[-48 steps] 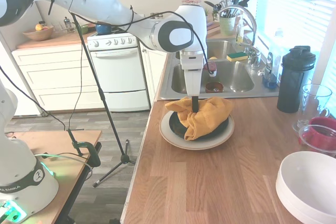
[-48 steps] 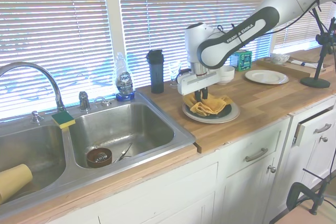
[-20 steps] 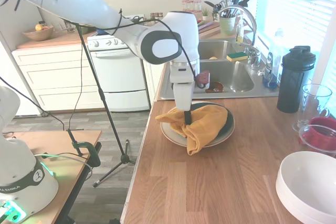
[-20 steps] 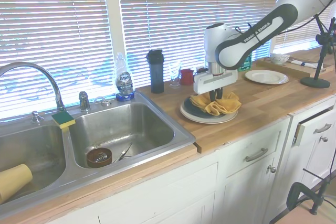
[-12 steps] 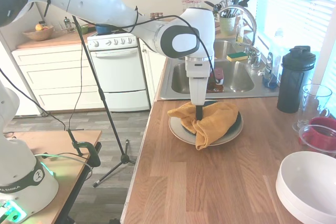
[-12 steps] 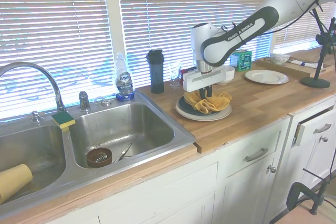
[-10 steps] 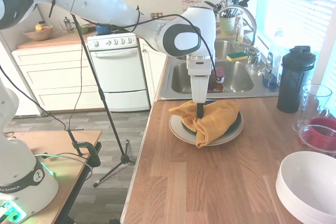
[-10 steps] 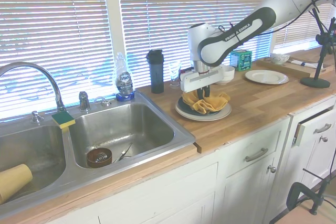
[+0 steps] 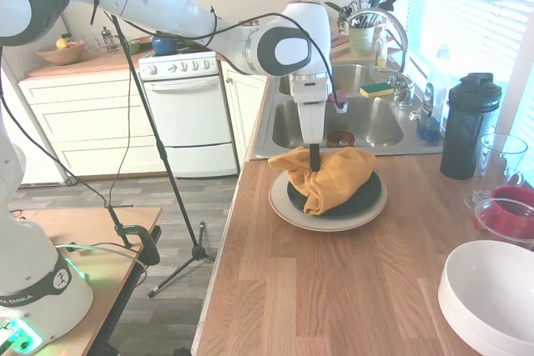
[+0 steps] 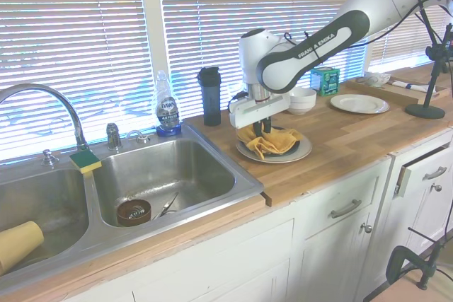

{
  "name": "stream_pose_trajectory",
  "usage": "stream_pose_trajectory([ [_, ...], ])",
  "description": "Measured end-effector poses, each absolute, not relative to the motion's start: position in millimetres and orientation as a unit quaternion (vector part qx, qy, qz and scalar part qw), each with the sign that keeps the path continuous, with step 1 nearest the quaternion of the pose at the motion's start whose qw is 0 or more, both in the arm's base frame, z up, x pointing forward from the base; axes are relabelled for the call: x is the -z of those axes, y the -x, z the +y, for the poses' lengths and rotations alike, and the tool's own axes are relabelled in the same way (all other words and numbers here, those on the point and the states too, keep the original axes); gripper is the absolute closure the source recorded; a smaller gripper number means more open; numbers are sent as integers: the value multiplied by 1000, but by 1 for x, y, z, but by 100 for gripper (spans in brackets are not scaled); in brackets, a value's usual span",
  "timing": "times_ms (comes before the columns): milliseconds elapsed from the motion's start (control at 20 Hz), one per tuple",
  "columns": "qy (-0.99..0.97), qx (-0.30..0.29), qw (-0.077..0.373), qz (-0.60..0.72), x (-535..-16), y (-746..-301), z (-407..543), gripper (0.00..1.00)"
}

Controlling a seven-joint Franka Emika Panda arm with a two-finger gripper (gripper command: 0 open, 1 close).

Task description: Wipe the blue plate in counterclockwise motion

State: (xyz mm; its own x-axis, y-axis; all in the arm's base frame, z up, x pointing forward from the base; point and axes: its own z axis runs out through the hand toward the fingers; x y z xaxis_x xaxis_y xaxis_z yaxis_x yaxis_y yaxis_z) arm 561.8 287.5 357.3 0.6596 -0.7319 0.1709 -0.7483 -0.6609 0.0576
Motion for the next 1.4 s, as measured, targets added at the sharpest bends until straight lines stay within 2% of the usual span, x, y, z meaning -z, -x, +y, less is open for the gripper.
stream_pose_trajectory([
  [400, -910, -80, 50, -404, -361, -515, 258, 100],
  [600, -907, -72, 44, -412, -360, -509, 231, 100],
  [800, -902, -49, 40, -427, -354, -525, 201, 100],
  [1050, -893, -17, 42, -447, -350, -576, 176, 100],
  [1400, -896, -14, 46, -441, -365, -613, 208, 100],
])
